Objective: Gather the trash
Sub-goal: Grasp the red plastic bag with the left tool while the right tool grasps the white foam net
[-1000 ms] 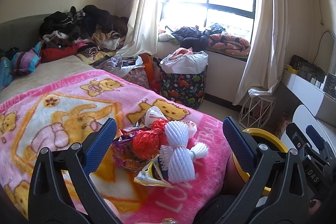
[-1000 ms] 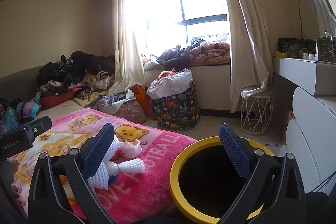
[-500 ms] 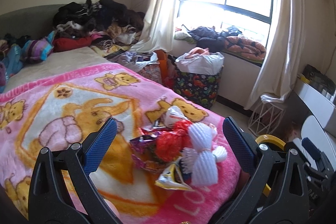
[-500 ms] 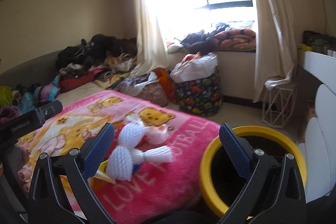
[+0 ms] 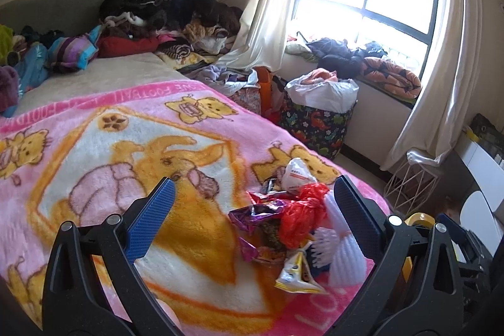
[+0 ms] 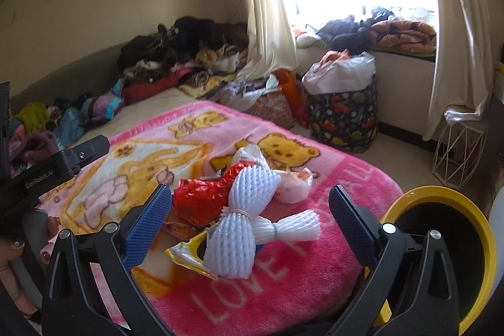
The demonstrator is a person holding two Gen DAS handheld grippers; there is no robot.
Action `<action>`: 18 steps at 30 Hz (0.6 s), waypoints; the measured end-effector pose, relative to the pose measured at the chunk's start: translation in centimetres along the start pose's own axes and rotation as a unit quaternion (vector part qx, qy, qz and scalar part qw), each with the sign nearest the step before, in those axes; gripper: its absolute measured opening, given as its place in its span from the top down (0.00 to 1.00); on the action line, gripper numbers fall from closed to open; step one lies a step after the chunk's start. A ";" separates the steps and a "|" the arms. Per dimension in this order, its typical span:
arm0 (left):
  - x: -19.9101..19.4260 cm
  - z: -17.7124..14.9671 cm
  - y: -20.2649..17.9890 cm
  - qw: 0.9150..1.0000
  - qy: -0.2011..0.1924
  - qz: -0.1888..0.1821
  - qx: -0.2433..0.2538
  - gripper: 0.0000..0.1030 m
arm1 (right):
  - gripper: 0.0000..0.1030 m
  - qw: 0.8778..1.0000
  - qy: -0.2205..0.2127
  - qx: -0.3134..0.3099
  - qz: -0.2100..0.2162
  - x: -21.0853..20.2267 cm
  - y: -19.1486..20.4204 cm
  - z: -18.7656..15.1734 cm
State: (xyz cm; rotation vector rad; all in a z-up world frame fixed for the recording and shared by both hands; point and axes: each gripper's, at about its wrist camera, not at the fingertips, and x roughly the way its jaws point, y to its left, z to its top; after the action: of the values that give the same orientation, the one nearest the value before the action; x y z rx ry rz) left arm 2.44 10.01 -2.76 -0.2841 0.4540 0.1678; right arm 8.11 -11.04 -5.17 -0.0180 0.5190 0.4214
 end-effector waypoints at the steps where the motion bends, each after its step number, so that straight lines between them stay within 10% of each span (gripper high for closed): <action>1: 0.5 0.0 0.2 1.000 0.008 0.001 0.001 0.10 | 0.06 1.000 0.006 -0.001 -0.001 0.5 -0.2 0.1; 11: 6.4 -1.3 0.1 0.994 0.094 -0.059 0.012 0.11 | 0.06 0.996 0.086 0.028 0.012 6.7 -3.0 0.9; 18: 9.1 -2.7 -1.2 0.986 0.138 -0.084 0.033 0.33 | 0.06 0.987 0.140 0.074 0.038 10.4 -4.9 0.8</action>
State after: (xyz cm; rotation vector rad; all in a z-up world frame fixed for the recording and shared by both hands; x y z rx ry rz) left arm 9.64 8.96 -8.92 -0.2813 0.7061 -0.0531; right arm 18.58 -11.37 -9.92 0.0880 0.8297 0.4568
